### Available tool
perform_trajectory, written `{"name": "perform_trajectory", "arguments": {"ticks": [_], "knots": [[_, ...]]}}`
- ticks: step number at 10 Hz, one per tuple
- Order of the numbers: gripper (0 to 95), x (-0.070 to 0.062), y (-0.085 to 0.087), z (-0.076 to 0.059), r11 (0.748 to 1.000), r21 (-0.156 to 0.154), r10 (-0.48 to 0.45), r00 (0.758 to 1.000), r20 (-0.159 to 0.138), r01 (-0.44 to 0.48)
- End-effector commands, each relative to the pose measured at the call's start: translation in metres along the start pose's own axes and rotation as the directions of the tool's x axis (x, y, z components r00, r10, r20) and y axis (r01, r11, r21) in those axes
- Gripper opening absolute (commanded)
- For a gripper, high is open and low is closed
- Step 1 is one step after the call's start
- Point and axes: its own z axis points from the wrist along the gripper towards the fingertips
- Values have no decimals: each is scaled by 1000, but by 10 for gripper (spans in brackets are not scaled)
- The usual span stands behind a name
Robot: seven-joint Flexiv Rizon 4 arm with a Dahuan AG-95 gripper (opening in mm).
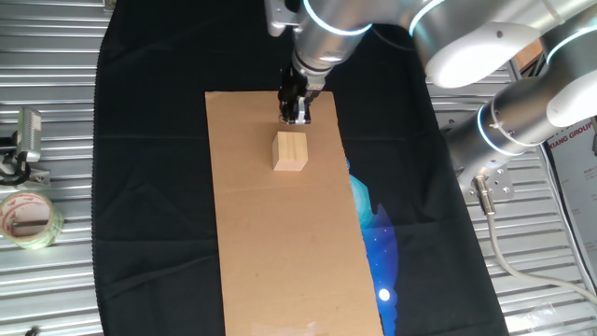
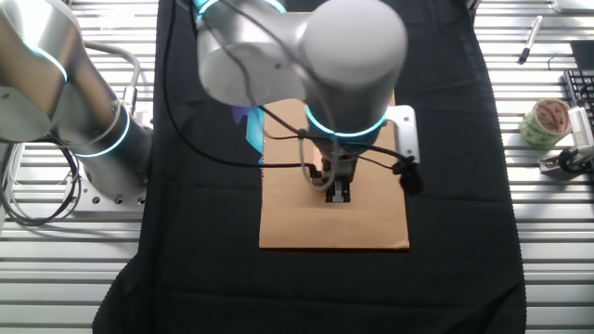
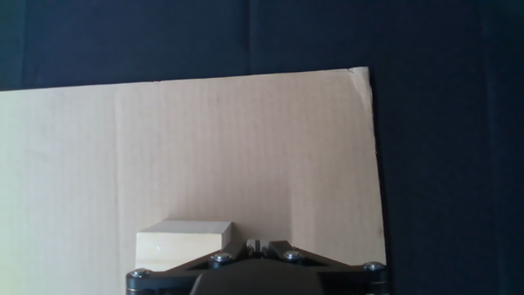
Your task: Use the gripper to push the small block from left to right
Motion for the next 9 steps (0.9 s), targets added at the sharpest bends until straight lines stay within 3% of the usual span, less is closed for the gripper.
{"name": "perform_trajectory", "arguments": {"ticks": [1,5,9], "knots": [[0,1,-1,1,1000,16,5,1000,-3,-5],[0,1,-1,1,1000,8,-11,1000,-1,11],[0,1,-1,1,994,-13,-112,994,-8,112]]}}
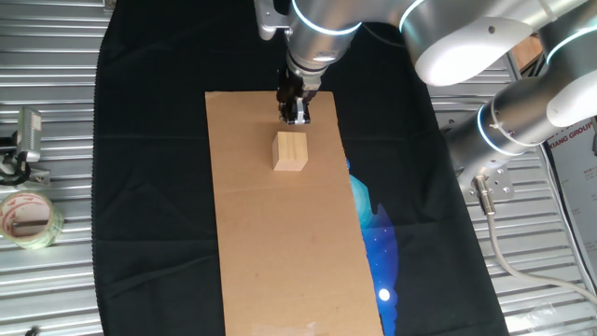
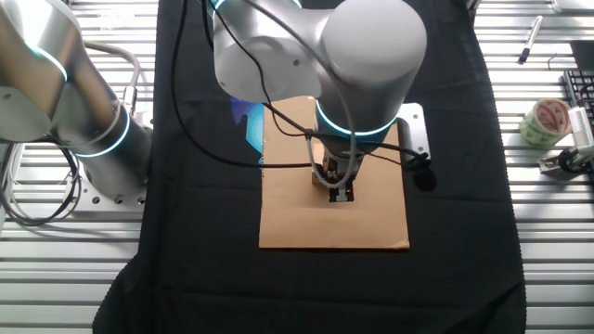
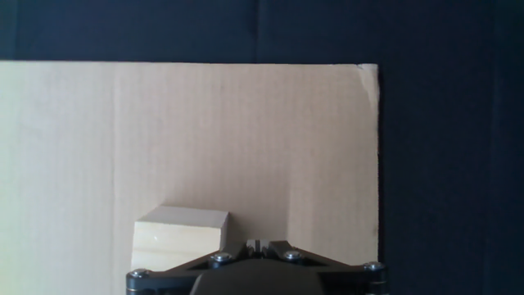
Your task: Use the gripper to push the small block from left to right
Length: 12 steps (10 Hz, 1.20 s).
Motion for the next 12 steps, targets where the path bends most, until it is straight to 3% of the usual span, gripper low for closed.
{"name": "perform_trajectory", "arguments": {"ticks": [1,3,5,9,10,12], "knots": [[0,0,0,0,998,-25,-53,999,4,53],[0,0,0,0,999,-44,-16,1000,27,17],[0,0,0,0,995,-82,56,997,51,-52],[0,0,0,0,999,-41,15,999,45,-13],[0,0,0,0,1000,-22,-6,1000,30,6],[0,0,0,0,1000,-13,6,1000,28,-6]]}}
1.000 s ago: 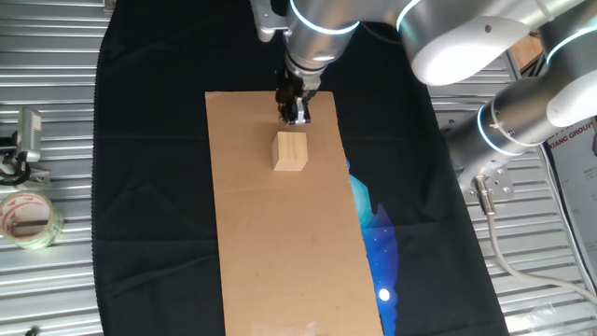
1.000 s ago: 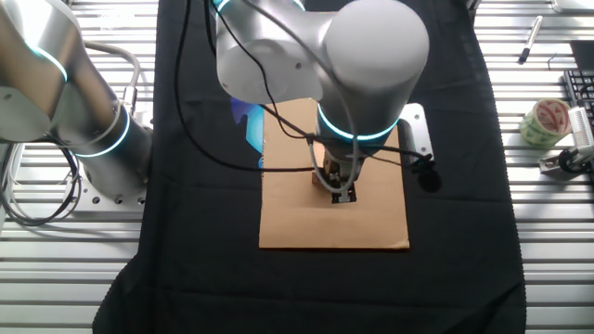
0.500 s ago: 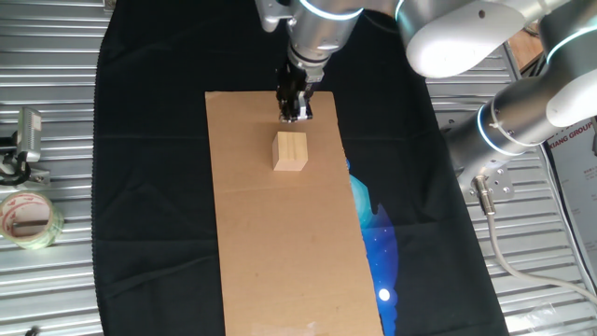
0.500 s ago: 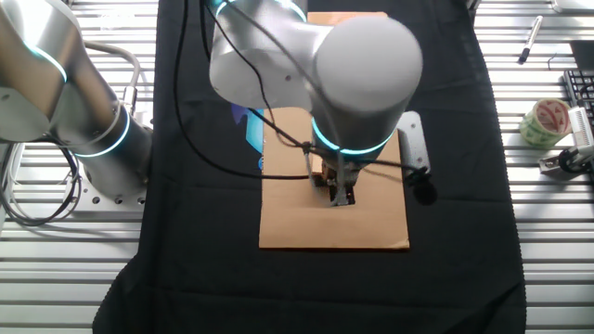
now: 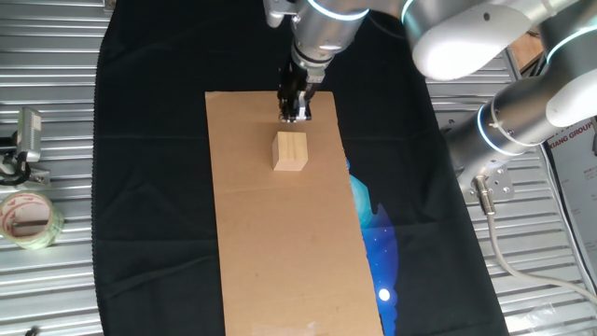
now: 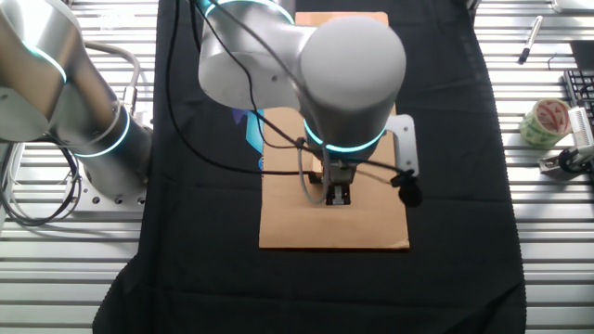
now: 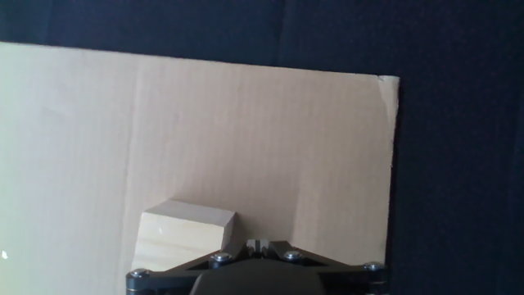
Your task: Use the gripper to push the small block from left to right
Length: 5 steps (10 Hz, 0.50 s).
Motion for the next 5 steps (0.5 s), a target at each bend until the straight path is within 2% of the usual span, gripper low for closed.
{"name": "perform_trajectory", "arguments": {"ticks": [1,5], "knots": [[0,0,0,0,998,26,-48,999,-24,49],[0,0,0,0,999,25,-43,999,-20,44]]}}
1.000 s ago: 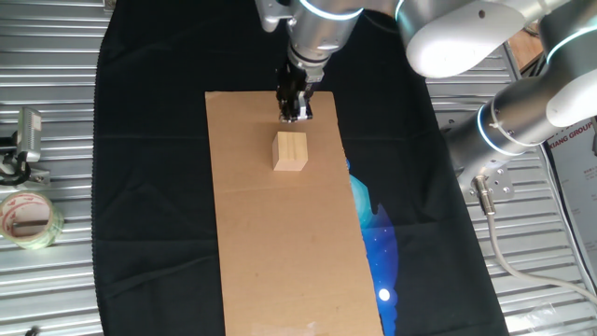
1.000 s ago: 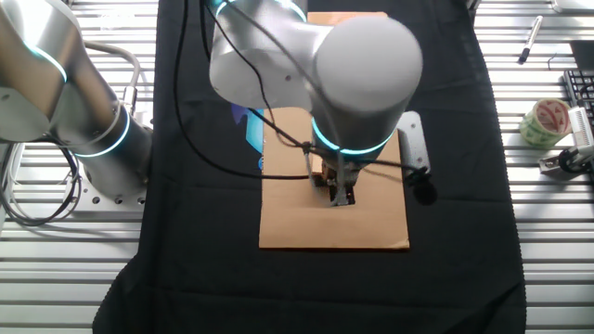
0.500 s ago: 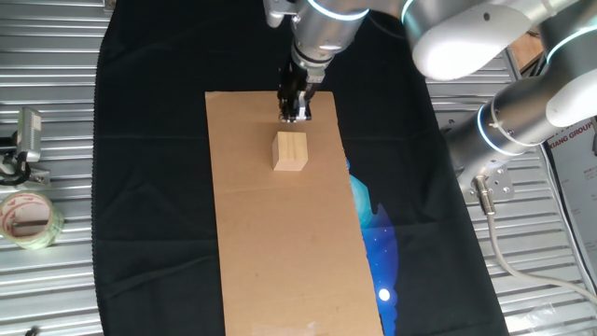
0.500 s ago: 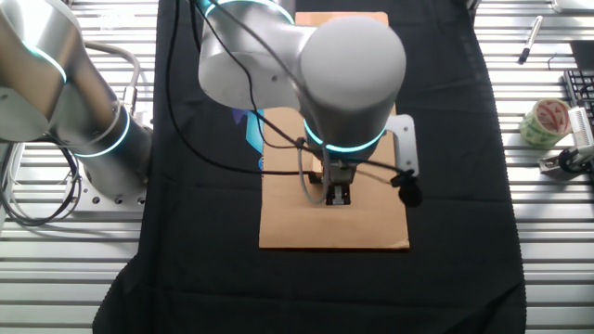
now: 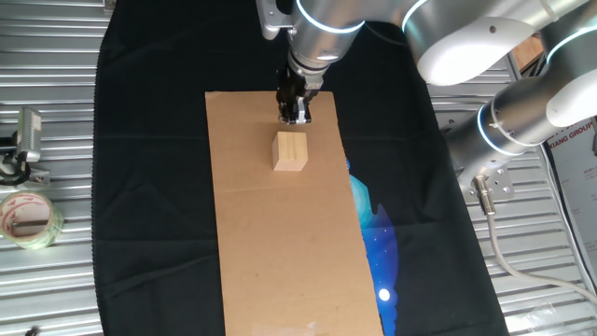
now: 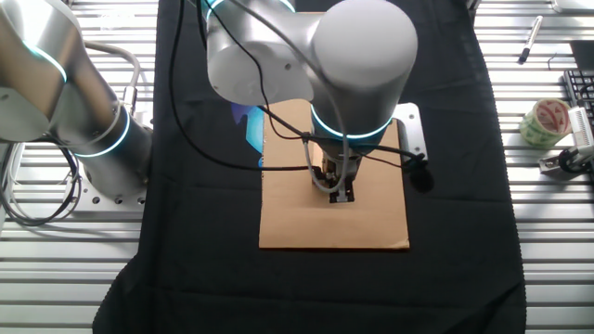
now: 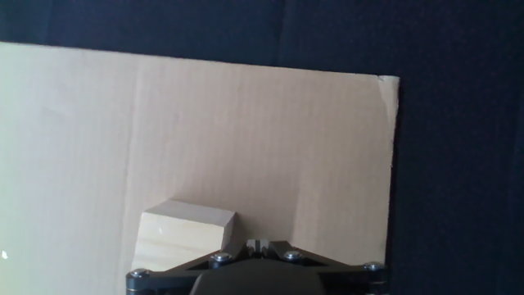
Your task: Use the gripper to push the small block from left to right
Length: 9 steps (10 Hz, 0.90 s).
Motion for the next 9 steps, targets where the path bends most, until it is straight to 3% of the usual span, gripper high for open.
{"name": "perform_trajectory", "arguments": {"ticks": [1,9], "knots": [[0,0,0,0,1000,0,12,1000,8,-12],[0,0,1,1,1000,0,21,1000,9,-21]]}}
